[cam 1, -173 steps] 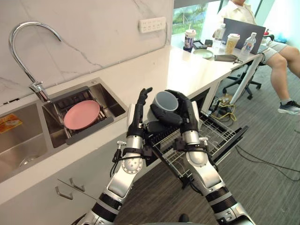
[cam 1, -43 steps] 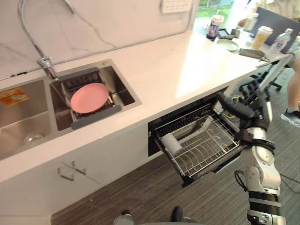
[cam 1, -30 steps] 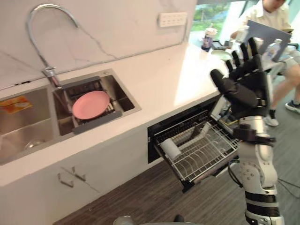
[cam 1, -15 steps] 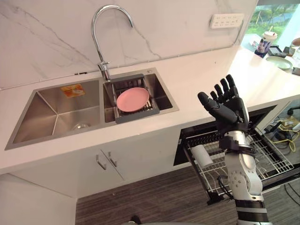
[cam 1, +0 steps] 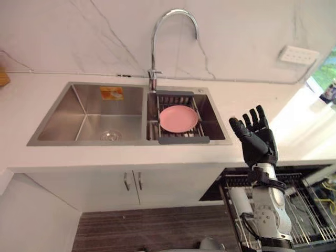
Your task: Walk over to the sink, pick up the cup, carry it to the dishwasher, place the cup inside the dishwasher, then close the dishwasher door
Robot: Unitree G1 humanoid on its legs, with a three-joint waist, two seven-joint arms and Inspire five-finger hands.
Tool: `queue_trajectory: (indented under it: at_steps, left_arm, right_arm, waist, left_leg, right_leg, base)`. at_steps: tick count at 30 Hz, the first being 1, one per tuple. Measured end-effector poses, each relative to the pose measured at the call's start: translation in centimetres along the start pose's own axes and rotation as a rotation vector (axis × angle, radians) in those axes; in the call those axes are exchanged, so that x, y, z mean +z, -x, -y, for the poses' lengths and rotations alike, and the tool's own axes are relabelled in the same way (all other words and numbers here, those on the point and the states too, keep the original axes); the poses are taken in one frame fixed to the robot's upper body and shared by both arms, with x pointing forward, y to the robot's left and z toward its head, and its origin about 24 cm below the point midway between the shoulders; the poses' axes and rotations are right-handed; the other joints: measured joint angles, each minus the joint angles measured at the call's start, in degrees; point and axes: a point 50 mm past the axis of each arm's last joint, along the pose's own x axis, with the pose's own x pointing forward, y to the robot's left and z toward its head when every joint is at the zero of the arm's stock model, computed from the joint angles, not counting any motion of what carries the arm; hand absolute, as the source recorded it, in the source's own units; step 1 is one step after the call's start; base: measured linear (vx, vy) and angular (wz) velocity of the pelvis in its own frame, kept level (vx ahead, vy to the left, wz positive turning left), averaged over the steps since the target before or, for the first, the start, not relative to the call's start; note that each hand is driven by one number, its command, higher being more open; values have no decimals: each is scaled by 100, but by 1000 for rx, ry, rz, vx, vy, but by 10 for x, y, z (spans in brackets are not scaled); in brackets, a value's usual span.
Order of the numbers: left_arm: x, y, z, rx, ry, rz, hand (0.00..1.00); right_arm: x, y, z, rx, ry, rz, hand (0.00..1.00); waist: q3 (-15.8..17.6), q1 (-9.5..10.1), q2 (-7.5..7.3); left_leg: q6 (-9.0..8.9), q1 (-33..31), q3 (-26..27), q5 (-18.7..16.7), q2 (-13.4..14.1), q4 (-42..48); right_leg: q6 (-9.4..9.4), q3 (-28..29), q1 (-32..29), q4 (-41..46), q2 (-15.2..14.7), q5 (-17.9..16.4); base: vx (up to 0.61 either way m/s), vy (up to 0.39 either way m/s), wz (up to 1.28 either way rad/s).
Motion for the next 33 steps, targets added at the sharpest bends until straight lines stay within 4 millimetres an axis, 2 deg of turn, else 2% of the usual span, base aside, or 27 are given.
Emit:
queue_trajectory:
  at_steps: [2, 6, 7, 14, 18, 21, 25, 29, 33]
  left_arm:
    - [1, 0, 4, -18, -3, 10, 100]
    - [-2, 1, 5, -21, -8, 5, 100]
    - [-8, 0, 13, -50, -31, -22, 100]
    - [-8, -1, 14, -51, -15, -33, 100]
    - [-4, -1, 24, -89, 73, -50, 100]
    - [-4, 0, 30, -113, 115, -75, 100]
    - [-4, 0, 35, -145, 154, -109, 100]
    - [-5, 0, 39, -160, 115, -130, 100]
    - [-7, 1, 39, -159, 98, -148, 100]
  right_arm:
    - [2, -1, -1, 12, 1, 4, 100]
    - [9, 2, 9, -32, 14, 20, 100]
    - [7, 10, 16, -38, 23, -20, 100]
    - [6, 9, 15, -35, 22, -20, 100]
    - [0, 5, 7, -28, 26, -44, 100]
    - [2, 0, 5, -54, 67, -34, 100]
    - [10, -2, 11, -148, 297, -3, 100]
    - [24, -5, 18, -169, 579, 17, 100]
    - [42, -22, 21, -146, 884, 39, 100]
  waist:
    - [-23, 0, 101]
    - [22, -2, 146]
    - [33, -97, 290]
    - [46, -78, 317]
    - [126, 83, 443]
    - [162, 85, 505]
    - [180, 104, 537]
    - [158, 74, 647]
    - [131, 37, 680]
  left_leg:
    - [-101, -123, 22, -71, 159, 76]
    - [-262, 54, 129, -166, 336, 68]
    - [-243, 249, 189, -179, 228, -104]
    - [-275, 129, -1, -211, 232, 105]
    - [-302, -14, -44, -275, 326, 361]
    - [-318, -145, -49, -296, 403, 466]
    - [-381, -189, 161, -344, 630, 553]
    - [-510, -45, 461, -356, 783, 516]
    - [-588, 35, 566, -331, 823, 468]
  right_leg:
    - [14, -50, 261, -730, 244, -43]
    - [-13, -72, 543, -1057, 469, -21]
    - [113, -119, 931, -1674, 502, 194]
    - [113, -298, 1054, -1725, 465, 198]
    - [77, -448, 1241, -2084, 565, 367]
    - [0, -493, 1279, -2300, 646, 449]
    - [-134, -377, 1289, -2593, 909, 570]
    - [-199, -107, 1251, -2648, 1081, 630]
    - [-237, -22, 1234, -2648, 1129, 682]
  base:
    - [194, -100, -11]
    - [132, -50, -10]
    - [41, -3, -6]
    - [-4, -2, 14]
    - [-69, -36, 11]
    - [-94, -56, 2]
    - [-46, -84, -25]
    - [2, -60, -44]
    - [8, -5, -14]
